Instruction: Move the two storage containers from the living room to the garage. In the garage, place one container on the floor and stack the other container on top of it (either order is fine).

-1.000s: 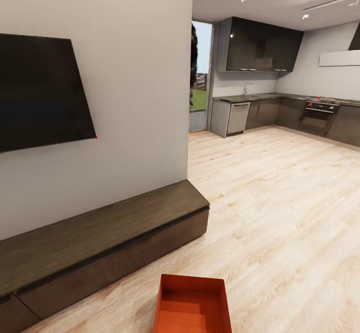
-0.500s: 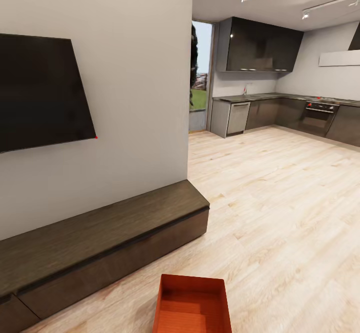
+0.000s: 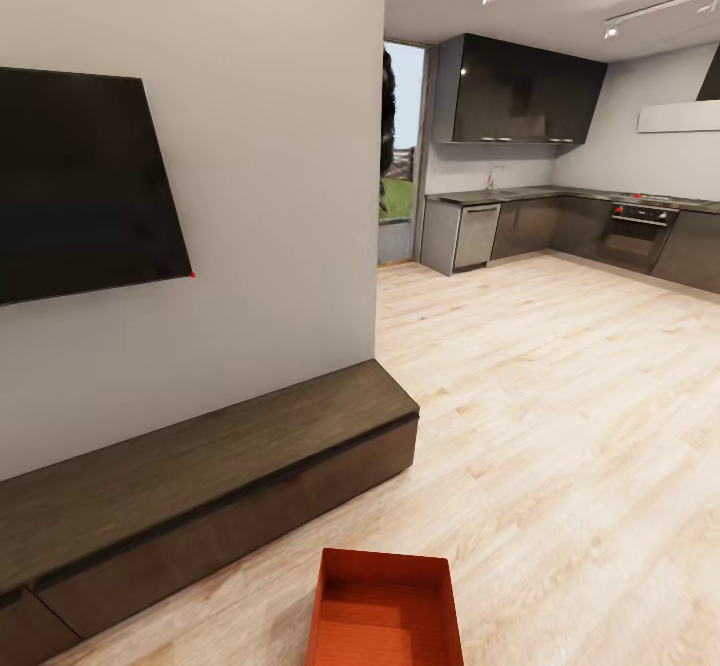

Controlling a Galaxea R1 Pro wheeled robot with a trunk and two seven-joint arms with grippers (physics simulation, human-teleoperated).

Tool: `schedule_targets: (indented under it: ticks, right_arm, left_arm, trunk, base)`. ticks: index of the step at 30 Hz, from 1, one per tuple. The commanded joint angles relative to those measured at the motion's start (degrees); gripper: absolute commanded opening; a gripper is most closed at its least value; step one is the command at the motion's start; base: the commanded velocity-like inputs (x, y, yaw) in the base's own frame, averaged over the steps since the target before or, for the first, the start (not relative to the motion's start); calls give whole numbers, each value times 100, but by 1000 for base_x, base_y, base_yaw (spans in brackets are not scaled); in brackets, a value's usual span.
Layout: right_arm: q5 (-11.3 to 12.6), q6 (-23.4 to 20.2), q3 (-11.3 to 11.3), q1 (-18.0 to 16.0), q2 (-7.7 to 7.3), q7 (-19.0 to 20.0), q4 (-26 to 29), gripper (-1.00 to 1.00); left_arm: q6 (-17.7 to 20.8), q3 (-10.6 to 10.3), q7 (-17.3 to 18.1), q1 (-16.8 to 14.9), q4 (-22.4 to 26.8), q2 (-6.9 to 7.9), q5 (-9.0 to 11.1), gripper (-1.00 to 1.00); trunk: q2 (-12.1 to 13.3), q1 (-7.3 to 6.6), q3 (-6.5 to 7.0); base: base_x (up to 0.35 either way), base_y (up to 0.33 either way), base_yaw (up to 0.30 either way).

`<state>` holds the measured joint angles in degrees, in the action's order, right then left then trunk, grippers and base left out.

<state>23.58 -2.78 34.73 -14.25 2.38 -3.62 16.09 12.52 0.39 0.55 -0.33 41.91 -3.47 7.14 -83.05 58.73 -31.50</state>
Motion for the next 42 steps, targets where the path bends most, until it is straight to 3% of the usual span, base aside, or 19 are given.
schedule_targets:
  ticks: [1, 3, 5, 6, 7, 10, 11, 19, 21, 23, 24, 27, 29, 34, 42]
  right_arm:
    - [51, -71, 39, -122, 7, -43, 22, 100]
    - [57, -102, 21, -254, 23, -52, 22, 100]
    - [68, -137, -18, -490, 47, -104, -10, 100]
    - [73, -150, -47, -710, 180, -167, -91, 100]
    - [77, -153, -70, -1144, 519, -222, -467, 100]
    - [103, -152, -110, -1432, 728, -242, -800, 100]
    - [256, -152, -280, -1643, 762, -328, -1024, 100]
    - [355, 87, -366, -1721, 762, -427, -1096, 100]
    - [356, 175, -370, -1721, 737, -428, -1093, 100]
    - [413, 260, -381, -1721, 574, -432, -1082, 100]
    - [451, 276, -391, -1721, 534, -431, -1079, 100]
    - [715, 394, -483, -1721, 385, -435, -1062, 100]
    - [1043, 589, -566, -1721, 291, -480, -1051, 100]
    - [1231, 705, -613, -1721, 256, -628, -1054, 100]
    - [1193, 721, -564, -1721, 270, -652, -1047, 100]
  left_arm:
    - [199, 5, 0, -22, 122, -2, 78, 100]
    - [301, 8, -4, -88, 135, -11, 87, 100]
    - [407, 11, -8, -424, -80, -42, 83, 100]
    - [445, 12, -10, -925, -573, -129, 73, 100]
    - [381, 13, -20, -1742, -1466, -361, 58, 100]
    - [251, 13, -25, -2116, -1872, -455, 53, 100]
    - [167, 13, -89, -2396, -2130, -557, 51, 100]
    - [118, -1, -286, -2812, -2233, -618, 22, 100]
    - [100, -10, -289, -2826, -2229, -616, -83, 100]
    - [13, -18, -294, -2836, -2186, -613, -457, 100]
    - [-11, -19, -296, -2838, -2171, -612, -535, 100]
    - [-130, -16, -304, -2854, -2137, -617, -736, 100]
    - [-346, -9, -308, -2878, -2144, -653, -819, 100]
    - [-457, -6, -305, -2900, -2213, -653, -877, 100]
    - [-478, -19, -251, -2893, -2338, -653, -933, 100]
  trunk:
    - [-3, 0, -6]
    - [-3, 0, -6]
    - [-3, 0, -6]
    - [-3, 0, -6]
    - [-3, 0, -6]
    - [-3, 0, -6]
    - [-3, 0, -6]
    - [-3, 0, -6]
    - [-3, 0, -6]
    - [-3, 0, -6]
    - [-3, 0, -6]
    - [-3, 0, -6]
    - [-3, 0, -6]
    - [-3, 0, -6]
    - [-3, 0, -6]
  base:
    - [0, 0, 0]
    - [0, 0, 0]
    - [0, 0, 0]
    - [0, 0, 0]
    - [0, 0, 0]
    - [0, 0, 0]
    - [0, 0, 0]
    - [0, 0, 0]
    - [0, 0, 0]
    - [0, 0, 0]
    - [0, 0, 0]
    - [0, 0, 0]
    - [0, 0, 0]
    - [0, 0, 0]
    - [0, 0, 0]
